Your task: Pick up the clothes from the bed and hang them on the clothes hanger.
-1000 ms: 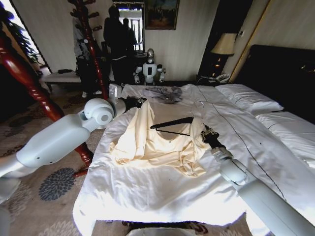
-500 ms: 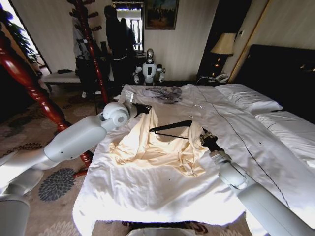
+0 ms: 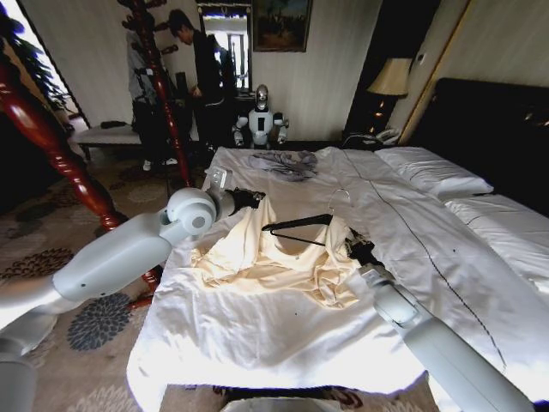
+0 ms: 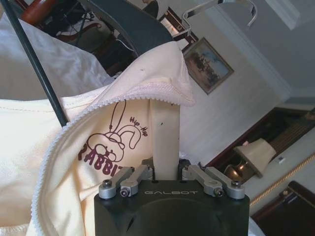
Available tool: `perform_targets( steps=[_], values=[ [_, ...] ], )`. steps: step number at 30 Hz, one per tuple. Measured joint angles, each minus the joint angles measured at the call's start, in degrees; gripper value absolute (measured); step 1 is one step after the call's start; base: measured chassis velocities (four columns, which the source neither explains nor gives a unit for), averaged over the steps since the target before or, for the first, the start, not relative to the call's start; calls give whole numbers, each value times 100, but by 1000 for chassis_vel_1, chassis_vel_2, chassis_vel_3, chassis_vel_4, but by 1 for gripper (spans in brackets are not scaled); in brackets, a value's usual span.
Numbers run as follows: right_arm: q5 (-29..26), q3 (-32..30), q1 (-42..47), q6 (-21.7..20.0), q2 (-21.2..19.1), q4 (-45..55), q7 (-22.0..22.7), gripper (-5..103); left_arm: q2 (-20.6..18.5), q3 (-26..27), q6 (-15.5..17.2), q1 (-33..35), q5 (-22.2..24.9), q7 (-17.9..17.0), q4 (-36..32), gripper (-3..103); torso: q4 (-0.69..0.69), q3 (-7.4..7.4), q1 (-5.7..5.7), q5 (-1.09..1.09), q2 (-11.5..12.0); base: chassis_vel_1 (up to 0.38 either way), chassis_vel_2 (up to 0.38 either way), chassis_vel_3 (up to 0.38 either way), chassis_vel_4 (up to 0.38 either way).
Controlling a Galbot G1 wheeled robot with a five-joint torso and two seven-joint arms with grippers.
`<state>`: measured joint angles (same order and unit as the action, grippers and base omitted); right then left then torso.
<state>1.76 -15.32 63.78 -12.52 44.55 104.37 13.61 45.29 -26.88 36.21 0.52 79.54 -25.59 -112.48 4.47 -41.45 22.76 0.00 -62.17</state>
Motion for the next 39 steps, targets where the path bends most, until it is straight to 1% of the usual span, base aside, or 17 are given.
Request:
perform_targets(
  steps=[2, 4, 8, 11, 13, 16, 18, 19, 21, 22, 24, 28, 31, 33, 37, 39],
  values=[
    [-94, 26, -27, -71, 3, 0, 23, 20, 9, 12, 3, 32, -8, -15, -17, 1, 0, 0, 0, 0, 0, 0, 0, 0, 0],
    [-328, 138, -150, -270, 13, -25, 90, 20, 33, 17, 16, 107, -59, -48, -78, 1, -1, 0, 0, 0, 0, 0, 0, 0, 0],
    [-421, 300, -321, -451, 21, -52, 125, 20, 113, -67, 26, 81, -123, -79, -96, 1, -1, 0, 0, -1, 0, 0, 0, 0, 0],
    [-498, 489, -496, -622, 49, -63, 149, 20, 251, -301, 18, -2, -357, -106, -123, 1, -1, 0, 0, 1, 0, 0, 0, 0, 0],
    [-508, 516, -515, -642, 50, -60, 150, 20, 276, -342, 18, -7, -409, -112, -124, 1, -1, 0, 0, 1, 0, 0, 0, 0, 0],
    [-514, 676, -579, -736, 48, 38, 150, 20, 597, -677, 8, -92, -801, -202, -42, 1, -1, 0, 0, 0, 0, 0, 0, 0, 0],
    [-514, 684, -580, -744, 48, 45, 150, 20, 617, -694, 8, -101, -813, -213, -36, 1, -1, 0, 0, 0, 0, 0, 0, 0, 0],
    [-510, 771, -603, -817, 59, 82, 149, 20, 798, -856, 8, -205, -883, -311, -14, 1, 2, 0, 0, 1, 0, 0, 0, 0, 0],
    [-489, 834, -639, -851, 102, 71, 150, 20, 918, -977, 14, -275, -892, -387, -40, 1, 1, 0, 0, 2, 0, 0, 0, 0, 0],
    [-489, 834, -639, -851, 102, 71, 150, 20, 918, -977, 14, -275, -892, -387, -40, 1, 1, 0, 0, 2, 0, 0, 0, 0, 0],
    [-472, 885, -715, -881, 168, -21, 161, 20, 1043, -1133, 31, -356, -894, -467, -132, 1, -2, 0, 0, 2, 0, 0, 0, 0, 0],
    [-530, 842, -765, -950, 177, -100, 206, 20, 1136, -1325, 38, -396, -892, -505, -310, 1, -1, -1, 0, 2, 0, 0, 0, 0, 0],
    [-623, 709, -760, -1003, 147, -145, 262, 20, 1168, -1411, 42, -407, -890, -505, -447, 1, -2, 0, 0, 1, 0, 0, 0, 0, 0],
    [-749, 598, -774, -1045, 130, -224, 329, 20, 1173, -1456, 43, -403, -853, -538, -639, 1, 2, 0, 0, 0, 0, 0, 0, 0, 0],
    [-834, 559, -824, -1060, 121, -281, 352, 20, 1138, -1485, 43, -341, -761, -648, -867, 1, -1, 0, 0, 1, 0, 0, 0, 0, 0],
    [-848, 555, -839, -1060, 118, -302, 367, 20, 1121, -1500, 47, -257, -651, -735, -1085, 1, -3, 0, 0, 0, 0, 0, 0, 0, 0]
  ],
)
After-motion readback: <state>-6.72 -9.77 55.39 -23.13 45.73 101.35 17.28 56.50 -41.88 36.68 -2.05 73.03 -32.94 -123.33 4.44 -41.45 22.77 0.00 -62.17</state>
